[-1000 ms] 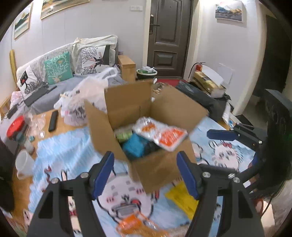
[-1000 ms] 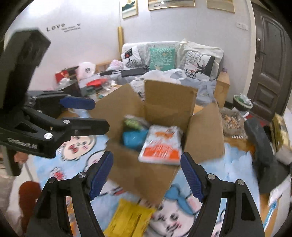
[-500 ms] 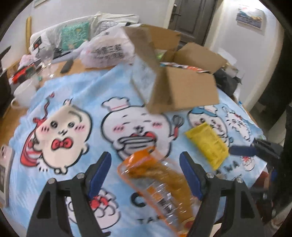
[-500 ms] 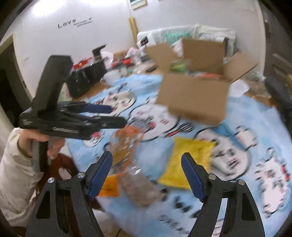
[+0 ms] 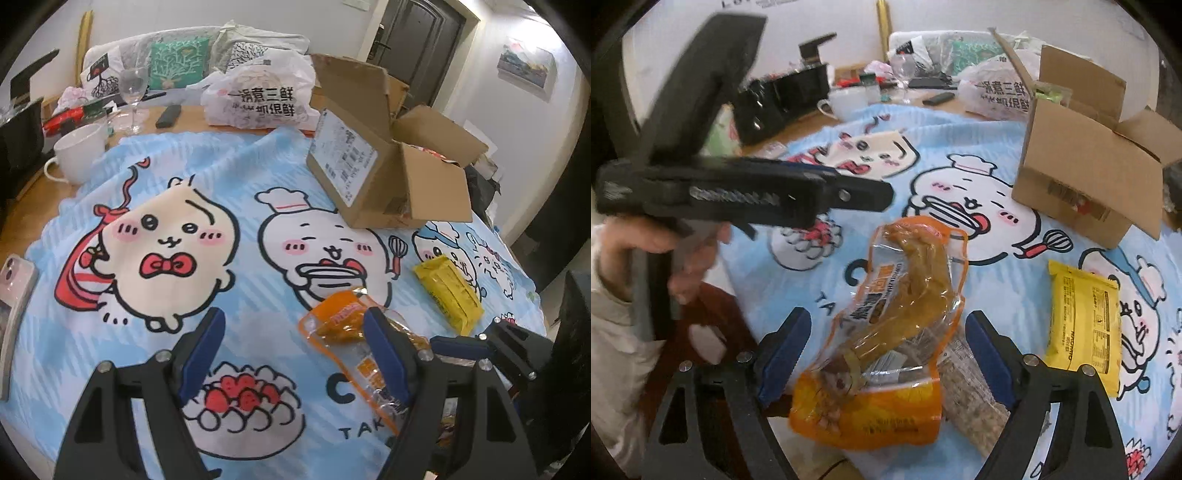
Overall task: Organize snacks
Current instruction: 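Lower the right gripper onto the orange sausage bag and close it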
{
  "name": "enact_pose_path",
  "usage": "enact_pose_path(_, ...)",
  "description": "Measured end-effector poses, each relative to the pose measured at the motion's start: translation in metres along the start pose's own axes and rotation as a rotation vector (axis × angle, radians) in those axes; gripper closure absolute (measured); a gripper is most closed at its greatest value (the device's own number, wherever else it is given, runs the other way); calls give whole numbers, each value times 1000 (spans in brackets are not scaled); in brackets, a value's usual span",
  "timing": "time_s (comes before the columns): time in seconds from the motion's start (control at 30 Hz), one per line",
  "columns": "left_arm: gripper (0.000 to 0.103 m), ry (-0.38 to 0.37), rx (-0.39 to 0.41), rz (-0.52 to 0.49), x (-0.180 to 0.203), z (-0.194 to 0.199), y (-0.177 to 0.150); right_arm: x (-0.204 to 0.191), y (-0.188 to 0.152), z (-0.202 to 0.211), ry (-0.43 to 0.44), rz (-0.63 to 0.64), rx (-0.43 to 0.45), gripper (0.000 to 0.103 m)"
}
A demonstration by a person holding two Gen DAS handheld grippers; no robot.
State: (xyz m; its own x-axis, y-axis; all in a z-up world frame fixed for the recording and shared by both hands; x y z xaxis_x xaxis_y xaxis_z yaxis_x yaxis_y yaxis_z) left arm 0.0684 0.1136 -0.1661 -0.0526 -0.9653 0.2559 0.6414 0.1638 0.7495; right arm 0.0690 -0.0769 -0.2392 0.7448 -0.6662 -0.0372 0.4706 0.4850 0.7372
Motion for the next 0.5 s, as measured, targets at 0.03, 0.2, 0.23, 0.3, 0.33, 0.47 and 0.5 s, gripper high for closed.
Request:
enact_pose_path(0.03, 29, -1, 1, 7, -3, 0, 0, -2, -1, -4, -19, 11, -11, 19)
enact_pose_path(0.2, 29, -15, -1, 39, -12, -1, -1, -10, -2, -11, -91, 66, -9, 28)
enact_pose_path(0.23, 29, -18, -2, 41, -12, -1, -1, -10, -2, -12, -115, 80, -11, 29)
enact_pose_path(0.3, 29, -17, -4, 36, -12, -1, -1, -9, -2, -12, -120, 85, -16, 34)
enact_pose_path(0.33, 29, -16, -6, 32, -10, -1, -2, -8, -1, -11, -122, 86, -17, 41)
enact_pose_path(0.47, 29, -38, -12, 7, 0, -1, -2, 1, 1, -6, -119, 74, -3, 45)
enact_pose_path(0.5, 29, -44, -12, 0, 3, 0, -2, 3, 2, -5, -119, 67, 0, 45)
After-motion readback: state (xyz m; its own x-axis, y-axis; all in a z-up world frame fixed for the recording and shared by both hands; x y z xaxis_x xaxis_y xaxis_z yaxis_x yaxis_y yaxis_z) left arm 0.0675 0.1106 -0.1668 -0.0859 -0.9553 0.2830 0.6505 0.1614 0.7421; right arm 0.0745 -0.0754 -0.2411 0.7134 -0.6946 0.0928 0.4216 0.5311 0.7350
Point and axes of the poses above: each gripper's, at about its wrist camera, not at the fingertips, and z roughly against the way its jaws point, x to its right, y to its top, the point moved 2 cm from there along -z, roughly the way its jaws point, and after that the axes turned 9 degrees about x, right-handed, at the moved point
